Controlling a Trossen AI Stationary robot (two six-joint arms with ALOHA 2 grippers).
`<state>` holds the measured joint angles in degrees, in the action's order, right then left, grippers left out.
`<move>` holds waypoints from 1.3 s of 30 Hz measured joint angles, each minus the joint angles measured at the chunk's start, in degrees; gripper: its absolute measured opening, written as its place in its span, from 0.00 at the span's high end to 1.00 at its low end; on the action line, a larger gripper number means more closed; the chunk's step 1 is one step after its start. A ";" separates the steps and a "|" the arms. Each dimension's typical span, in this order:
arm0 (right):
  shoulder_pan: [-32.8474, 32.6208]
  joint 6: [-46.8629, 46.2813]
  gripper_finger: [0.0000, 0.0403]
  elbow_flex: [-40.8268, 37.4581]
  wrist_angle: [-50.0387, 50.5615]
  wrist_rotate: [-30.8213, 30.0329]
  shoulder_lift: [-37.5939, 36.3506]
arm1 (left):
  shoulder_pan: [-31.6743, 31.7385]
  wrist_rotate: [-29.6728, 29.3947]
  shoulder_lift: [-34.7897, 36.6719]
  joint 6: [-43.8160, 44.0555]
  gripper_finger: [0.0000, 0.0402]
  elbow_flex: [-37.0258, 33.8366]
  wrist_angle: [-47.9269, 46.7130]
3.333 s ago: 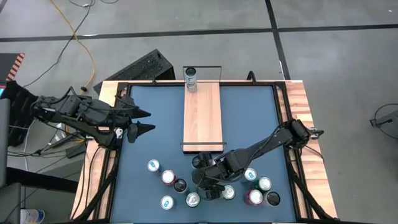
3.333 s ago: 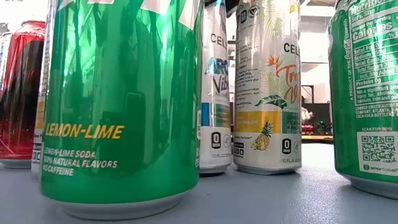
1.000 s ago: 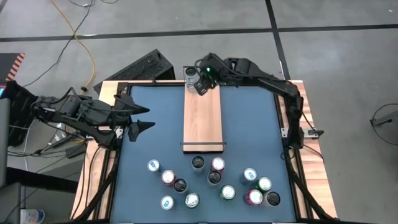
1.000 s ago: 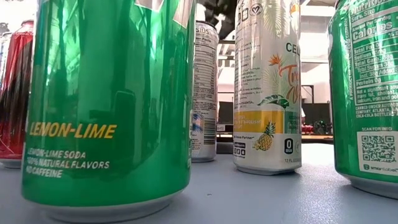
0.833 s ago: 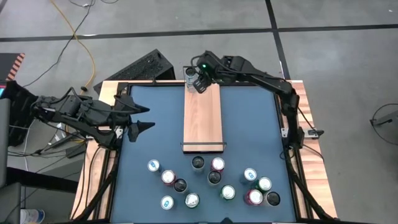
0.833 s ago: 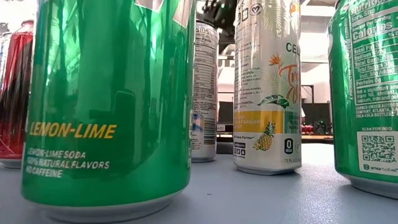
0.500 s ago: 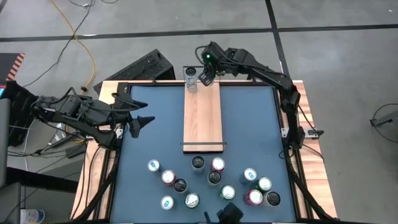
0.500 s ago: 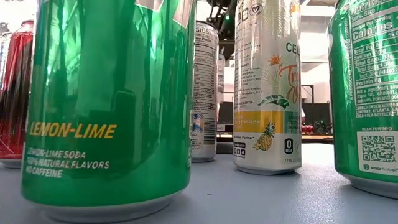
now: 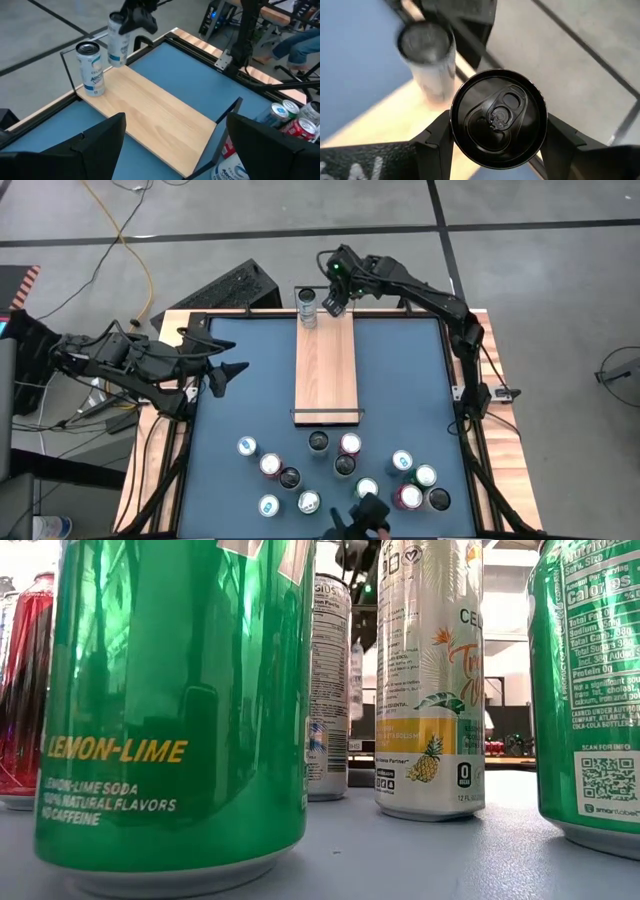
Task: Place canned beverage on shelf
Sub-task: Put the bottom white blue soda can on the shelf aligned with the other white blue soda can
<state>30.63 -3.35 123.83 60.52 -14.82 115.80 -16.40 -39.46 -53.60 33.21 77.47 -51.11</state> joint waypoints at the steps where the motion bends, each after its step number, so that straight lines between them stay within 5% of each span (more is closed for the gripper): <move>1: 0.02 0.72 0.47 -0.69 -0.14 0.00 0.01 | 0.00 0.00 0.00 0.00 0.17 0.00 0.00; 39: 1.42 4.25 0.46 -3.14 -6.86 6.92 4.54 | 4.57 2.08 0.02 0.89 0.17 0.00 -0.02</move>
<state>32.05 0.91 120.68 53.67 -7.90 120.33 -11.84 -37.39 -53.58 34.10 77.47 -51.13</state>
